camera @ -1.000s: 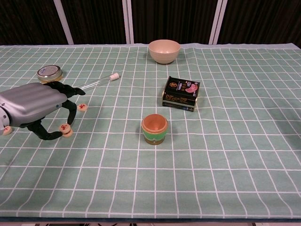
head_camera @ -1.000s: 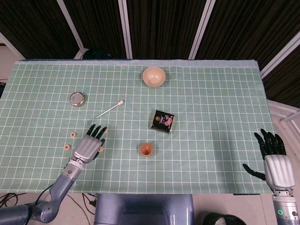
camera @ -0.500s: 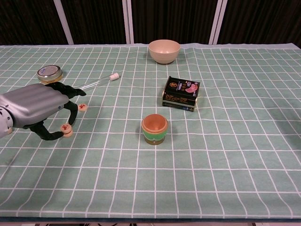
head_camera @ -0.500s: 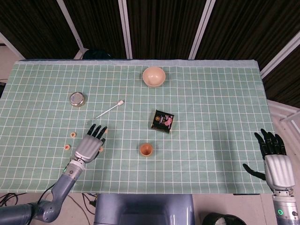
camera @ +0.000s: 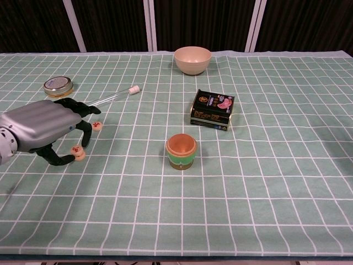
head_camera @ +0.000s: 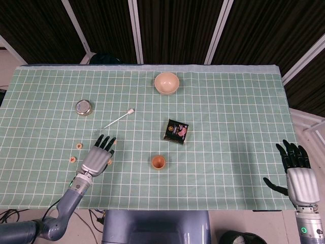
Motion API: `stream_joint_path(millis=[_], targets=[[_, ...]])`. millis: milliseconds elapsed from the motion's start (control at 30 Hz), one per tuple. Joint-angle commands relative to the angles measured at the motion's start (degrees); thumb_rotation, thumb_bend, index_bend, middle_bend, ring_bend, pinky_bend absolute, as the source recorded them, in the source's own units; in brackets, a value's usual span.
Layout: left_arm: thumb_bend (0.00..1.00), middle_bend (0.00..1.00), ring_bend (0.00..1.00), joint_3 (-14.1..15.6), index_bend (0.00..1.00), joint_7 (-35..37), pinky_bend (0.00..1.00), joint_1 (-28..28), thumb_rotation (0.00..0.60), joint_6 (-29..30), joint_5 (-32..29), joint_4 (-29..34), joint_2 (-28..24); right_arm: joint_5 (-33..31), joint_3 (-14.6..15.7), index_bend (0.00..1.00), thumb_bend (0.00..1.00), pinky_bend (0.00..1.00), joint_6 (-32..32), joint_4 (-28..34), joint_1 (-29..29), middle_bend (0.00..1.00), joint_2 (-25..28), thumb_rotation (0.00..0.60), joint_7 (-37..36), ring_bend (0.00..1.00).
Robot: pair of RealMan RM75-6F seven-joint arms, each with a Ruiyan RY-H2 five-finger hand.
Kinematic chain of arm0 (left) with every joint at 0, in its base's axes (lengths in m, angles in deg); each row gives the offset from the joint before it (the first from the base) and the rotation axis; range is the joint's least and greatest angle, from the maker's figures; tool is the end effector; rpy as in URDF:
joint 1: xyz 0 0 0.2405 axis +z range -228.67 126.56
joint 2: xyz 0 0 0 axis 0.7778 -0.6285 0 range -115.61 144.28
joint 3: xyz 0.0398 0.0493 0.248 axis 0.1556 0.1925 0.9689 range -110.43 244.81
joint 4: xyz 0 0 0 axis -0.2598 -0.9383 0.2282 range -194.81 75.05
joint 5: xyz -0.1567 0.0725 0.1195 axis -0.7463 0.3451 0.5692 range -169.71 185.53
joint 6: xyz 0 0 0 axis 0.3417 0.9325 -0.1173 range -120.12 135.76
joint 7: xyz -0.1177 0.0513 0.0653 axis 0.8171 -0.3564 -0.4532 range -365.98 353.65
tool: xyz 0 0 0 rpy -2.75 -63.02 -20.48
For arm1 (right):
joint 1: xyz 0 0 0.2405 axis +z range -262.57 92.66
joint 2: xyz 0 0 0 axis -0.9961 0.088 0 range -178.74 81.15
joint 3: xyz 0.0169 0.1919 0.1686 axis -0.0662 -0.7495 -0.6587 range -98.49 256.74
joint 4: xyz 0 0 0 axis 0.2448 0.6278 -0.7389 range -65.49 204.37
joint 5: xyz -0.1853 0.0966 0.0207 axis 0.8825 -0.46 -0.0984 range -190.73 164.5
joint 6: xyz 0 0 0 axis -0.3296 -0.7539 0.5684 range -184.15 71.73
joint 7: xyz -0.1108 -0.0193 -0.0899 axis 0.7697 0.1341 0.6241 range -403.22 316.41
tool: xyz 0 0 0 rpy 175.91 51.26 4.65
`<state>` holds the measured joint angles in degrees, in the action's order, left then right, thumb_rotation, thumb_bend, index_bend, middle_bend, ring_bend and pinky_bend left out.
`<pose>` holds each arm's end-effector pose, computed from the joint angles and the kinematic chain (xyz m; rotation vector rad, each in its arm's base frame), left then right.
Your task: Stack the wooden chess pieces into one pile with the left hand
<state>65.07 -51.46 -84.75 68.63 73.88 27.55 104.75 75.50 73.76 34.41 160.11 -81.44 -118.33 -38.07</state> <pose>-0.1949 0.2803 -0.0350 -1.9865 -0.6158 -0.5707 -0.2981 -0.1813 0.1486 1.3315 -0.7779 0.9737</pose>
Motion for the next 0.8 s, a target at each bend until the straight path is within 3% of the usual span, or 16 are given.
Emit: stream_joint_path(millis=[33, 800], targets=[[0.31, 0.03, 0.0, 0.1, 0.44, -0.4, 0.0, -0.1, 0.6, 0.1, 0.0, 0.0, 0.1, 0.0, 0.0, 0.09, 0.23, 0.0, 0.0, 0.0, 0.0, 0.01, 0.0, 0.6, 0.0, 0.02], [0.31, 0.02, 0.0, 0.9, 0.4, -1.3, 0.0, 0.2, 0.6, 2.4, -0.4, 0.3, -0.4, -0.4, -0.1, 0.09, 0.23, 0.0, -0.1, 0.1, 0.0, 0.01, 0.0, 0.6, 0.1, 0.02]])
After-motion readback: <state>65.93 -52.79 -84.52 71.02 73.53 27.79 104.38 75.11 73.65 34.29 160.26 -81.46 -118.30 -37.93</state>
